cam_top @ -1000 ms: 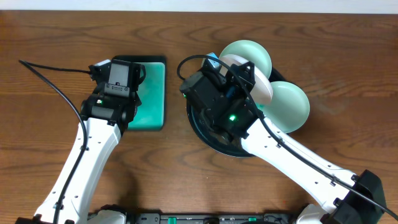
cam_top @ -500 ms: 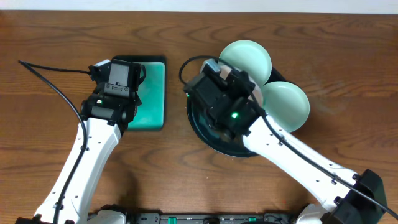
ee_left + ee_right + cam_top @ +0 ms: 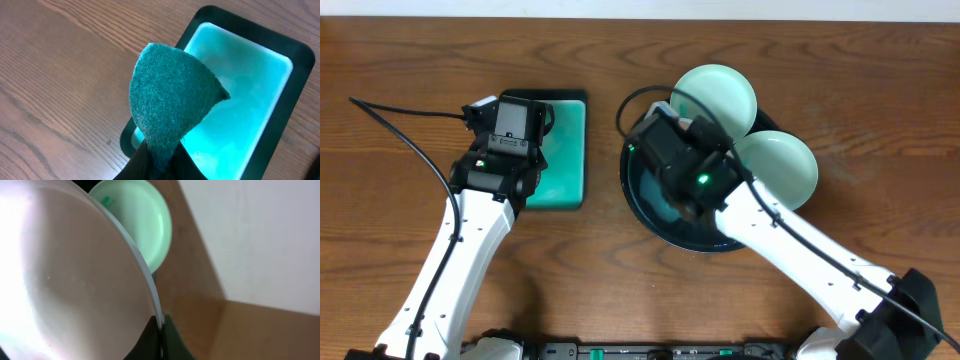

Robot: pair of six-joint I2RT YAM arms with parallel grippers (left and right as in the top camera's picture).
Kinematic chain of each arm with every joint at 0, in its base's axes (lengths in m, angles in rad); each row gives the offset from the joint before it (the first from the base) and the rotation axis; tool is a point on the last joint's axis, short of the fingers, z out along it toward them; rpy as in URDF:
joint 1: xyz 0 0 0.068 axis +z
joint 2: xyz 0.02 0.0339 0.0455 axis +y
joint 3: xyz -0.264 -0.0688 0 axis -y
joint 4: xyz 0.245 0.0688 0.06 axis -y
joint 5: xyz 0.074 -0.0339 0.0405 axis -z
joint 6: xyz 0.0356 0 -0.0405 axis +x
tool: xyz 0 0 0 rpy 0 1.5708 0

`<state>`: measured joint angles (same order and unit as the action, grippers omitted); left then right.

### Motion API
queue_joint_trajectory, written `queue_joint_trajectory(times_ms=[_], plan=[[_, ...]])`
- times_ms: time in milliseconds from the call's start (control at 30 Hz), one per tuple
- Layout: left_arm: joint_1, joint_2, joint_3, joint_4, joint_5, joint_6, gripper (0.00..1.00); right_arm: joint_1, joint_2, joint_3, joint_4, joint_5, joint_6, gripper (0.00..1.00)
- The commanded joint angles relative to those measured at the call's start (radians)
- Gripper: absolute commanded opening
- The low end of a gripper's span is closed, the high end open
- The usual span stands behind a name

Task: Clean dirty plates on tray and stack at the side
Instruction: 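Lift the cleaned plate with the right gripper and move it right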

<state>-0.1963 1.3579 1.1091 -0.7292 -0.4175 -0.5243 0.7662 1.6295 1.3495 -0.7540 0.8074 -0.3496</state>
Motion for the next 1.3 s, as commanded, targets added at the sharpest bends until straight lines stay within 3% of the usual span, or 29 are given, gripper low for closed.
queue_joint_trajectory(times_ms=[0, 100, 200, 300, 467, 600, 800, 967, 1267], plan=[[0.006, -0.006, -0.007, 0.0, -0.009, -0.013, 0.07, -0.065, -0.009, -0.003, 0.023, -0.093, 0.155, 0.01], [0.006, -0.006, -0.007, 0.0, -0.009, -0.013, 0.07, -0.136, -0.037, -0.003, 0.031, -0.195, 0.203, 0.01], [0.006, -0.006, -0.007, 0.0, -0.009, -0.013, 0.07, -0.261, -0.06, -0.003, 0.036, -0.482, 0.266, 0.01], [0.006, -0.006, -0.007, 0.0, -0.009, -0.013, 0.07, -0.431, -0.061, -0.003, 0.057, -0.794, 0.332, 0.01], [0.006, -0.006, -0.007, 0.001, 0.013, -0.013, 0.07, -0.755, -0.042, -0.003, 0.097, -1.091, 0.489, 0.01], [0.006, -0.006, -0.007, 0.004, 0.033, -0.013, 0.07, -1.049, -0.003, -0.003, 0.117, -1.13, 0.607, 0.01], [0.006, -0.006, -0.007, 0.008, 0.033, -0.013, 0.07, -1.302, 0.077, -0.003, 0.172, -1.125, 0.66, 0.01], [0.006, -0.005, -0.009, 0.013, 0.033, -0.013, 0.07, -1.396, 0.188, -0.003, 0.244, -1.123, 0.66, 0.01], [0.006, -0.005, -0.009, 0.031, 0.092, -0.012, 0.07, -1.4, 0.348, -0.003, 0.381, -1.117, 0.66, 0.01]])
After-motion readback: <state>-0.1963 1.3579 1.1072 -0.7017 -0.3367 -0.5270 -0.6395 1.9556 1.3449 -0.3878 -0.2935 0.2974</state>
